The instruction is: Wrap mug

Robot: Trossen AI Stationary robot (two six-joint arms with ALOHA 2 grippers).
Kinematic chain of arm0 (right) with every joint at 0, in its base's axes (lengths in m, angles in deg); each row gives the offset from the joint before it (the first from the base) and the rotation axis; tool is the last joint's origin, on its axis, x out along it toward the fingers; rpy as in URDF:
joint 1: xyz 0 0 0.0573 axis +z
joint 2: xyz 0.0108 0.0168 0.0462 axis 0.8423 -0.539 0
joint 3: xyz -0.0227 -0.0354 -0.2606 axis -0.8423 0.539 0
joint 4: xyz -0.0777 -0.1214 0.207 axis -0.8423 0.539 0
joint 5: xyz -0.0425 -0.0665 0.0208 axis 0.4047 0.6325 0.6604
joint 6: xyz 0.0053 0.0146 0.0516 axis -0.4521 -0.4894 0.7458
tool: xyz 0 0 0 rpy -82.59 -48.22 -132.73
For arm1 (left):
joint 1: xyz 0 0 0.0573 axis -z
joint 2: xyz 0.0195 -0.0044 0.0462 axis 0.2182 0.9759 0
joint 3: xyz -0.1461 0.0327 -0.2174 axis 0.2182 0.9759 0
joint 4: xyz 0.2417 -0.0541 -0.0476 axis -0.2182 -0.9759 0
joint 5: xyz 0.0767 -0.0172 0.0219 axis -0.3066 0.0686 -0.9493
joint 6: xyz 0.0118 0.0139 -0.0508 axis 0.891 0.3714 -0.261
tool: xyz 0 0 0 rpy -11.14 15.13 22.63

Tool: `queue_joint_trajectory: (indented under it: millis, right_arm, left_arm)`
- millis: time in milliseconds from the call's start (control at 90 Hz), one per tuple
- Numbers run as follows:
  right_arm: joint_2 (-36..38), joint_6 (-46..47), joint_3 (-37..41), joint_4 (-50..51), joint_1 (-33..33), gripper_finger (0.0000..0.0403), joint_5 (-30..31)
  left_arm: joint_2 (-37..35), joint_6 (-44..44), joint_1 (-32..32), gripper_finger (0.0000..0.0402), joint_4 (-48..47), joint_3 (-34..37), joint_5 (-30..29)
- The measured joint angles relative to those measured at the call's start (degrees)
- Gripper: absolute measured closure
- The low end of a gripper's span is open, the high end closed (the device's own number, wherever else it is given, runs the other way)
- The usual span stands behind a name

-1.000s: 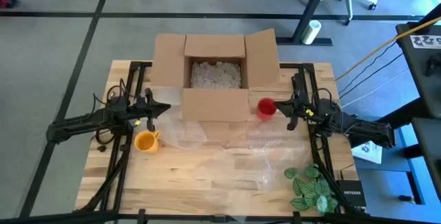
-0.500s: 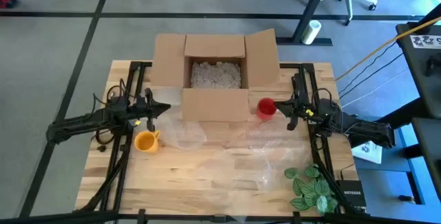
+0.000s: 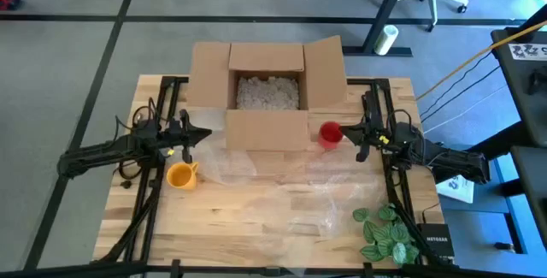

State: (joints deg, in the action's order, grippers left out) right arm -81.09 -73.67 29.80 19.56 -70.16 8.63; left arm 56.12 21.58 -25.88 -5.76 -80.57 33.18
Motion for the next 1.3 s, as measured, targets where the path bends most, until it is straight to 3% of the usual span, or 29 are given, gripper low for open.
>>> queue_joint_trajectory:
  millis: [833,1089,1300]
  right_arm:
    - [-0.01,0.02,0.00,0.00,0.00,0.0402,-0.02]
    - [-0.01,0.02,0.00,-0.02,0.00,0.0402,0.00]
    - [-0.02,0.02,0.00,-0.02,0.00,0.0402,-0.02]
  left_arm:
    - [0.00,-1.82,0.01,0.0400,-0.95,-0.43,-0.18]
    - [2.08,0.34,0.21,0.0401,-16.01,-13.47,-1.57]
    - [10.46,-7.70,2.09,0.0401,-25.21,-23.02,-1.15]
